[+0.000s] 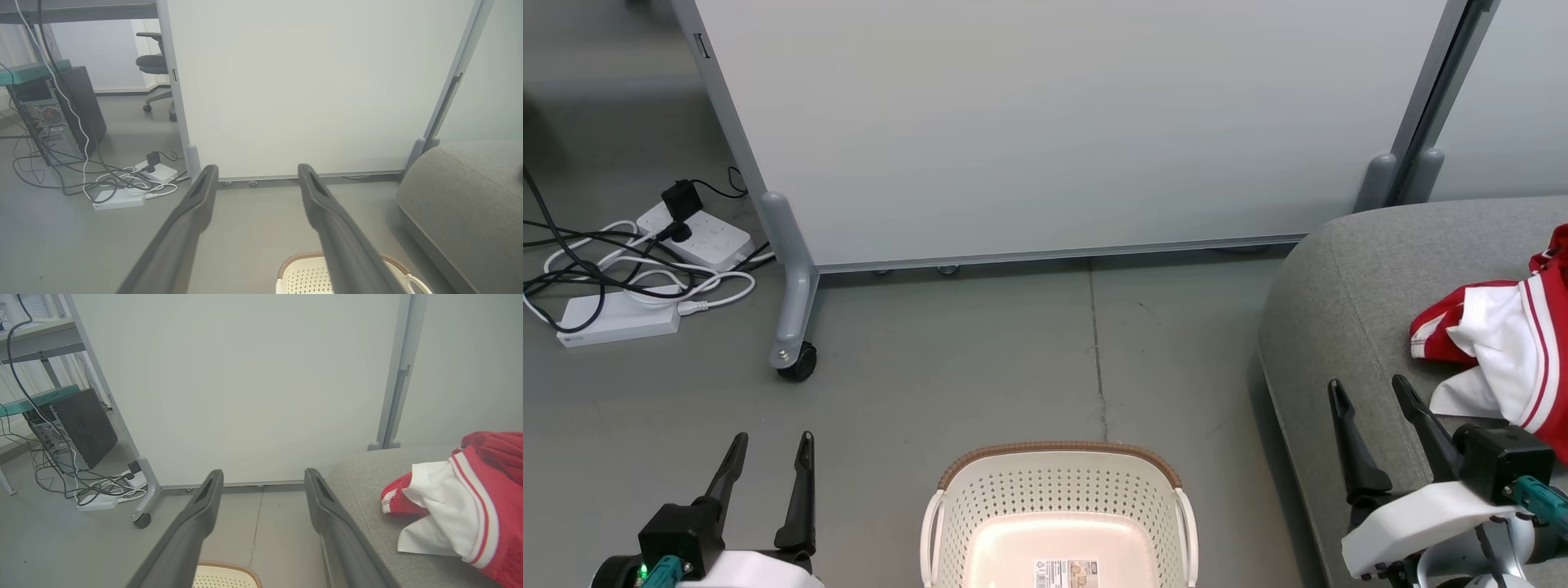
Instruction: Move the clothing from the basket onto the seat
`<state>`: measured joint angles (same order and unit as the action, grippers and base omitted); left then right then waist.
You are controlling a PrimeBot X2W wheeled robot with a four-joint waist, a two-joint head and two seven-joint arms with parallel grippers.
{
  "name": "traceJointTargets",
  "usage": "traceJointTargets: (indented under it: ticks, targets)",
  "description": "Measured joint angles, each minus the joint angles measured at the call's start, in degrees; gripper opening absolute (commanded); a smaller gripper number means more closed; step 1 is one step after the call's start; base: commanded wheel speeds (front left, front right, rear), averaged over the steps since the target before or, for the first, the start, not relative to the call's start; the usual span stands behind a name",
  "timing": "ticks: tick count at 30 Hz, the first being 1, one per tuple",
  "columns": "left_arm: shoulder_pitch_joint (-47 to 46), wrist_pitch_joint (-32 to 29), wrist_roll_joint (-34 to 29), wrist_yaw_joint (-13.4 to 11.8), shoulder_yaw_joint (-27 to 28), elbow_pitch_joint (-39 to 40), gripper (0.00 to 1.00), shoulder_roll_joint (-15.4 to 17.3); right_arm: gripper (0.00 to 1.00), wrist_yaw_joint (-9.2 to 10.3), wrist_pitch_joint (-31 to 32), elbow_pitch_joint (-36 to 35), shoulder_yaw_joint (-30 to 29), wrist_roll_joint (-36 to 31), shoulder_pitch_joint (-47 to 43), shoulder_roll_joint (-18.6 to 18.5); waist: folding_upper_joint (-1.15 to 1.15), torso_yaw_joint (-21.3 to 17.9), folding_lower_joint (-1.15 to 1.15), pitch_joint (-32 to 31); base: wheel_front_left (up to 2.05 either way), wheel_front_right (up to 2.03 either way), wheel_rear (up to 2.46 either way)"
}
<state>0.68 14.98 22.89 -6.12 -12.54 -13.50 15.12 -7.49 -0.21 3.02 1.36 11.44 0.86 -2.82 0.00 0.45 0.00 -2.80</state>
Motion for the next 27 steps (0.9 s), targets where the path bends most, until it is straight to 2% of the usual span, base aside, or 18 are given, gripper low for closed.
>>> traceJointTargets:
  ticks: [7,8,12,27]
  targets:
    - [-0.09,0.00,0.32,-0.09,-0.16,-0.41,1.00,0.00,1.00,0.00,0.18,-0.30,0.12,0.01,-0.01,0.01,0.00,0.18,0.00,0.21,0.00,0.00,0.00]
    - [0.10,-0.02,0.32,-0.03,-0.23,-0.67,0.00,-0.14,0.00,0.00,0.19,0.03,0.15,0.01,-0.12,0.09,0.00,0.18,0.00,0.21,0.00,0.00,0.00]
    - [1.47,-0.82,0.92,0.04,-0.56,-2.60,0.00,-1.62,0.00,0.00,0.27,2.26,0.37,0.76,-1.45,0.71,0.00,0.18,0.00,0.26,0.00,0.00,0.00]
    - [-2.47,-6.00,12.29,2.55,5.30,-5.49,0.00,-3.39,0.00,0.00,0.26,7.28,0.46,15.69,2.57,0.69,0.00,0.11,0.00,0.67,0.00,0.00,0.00]
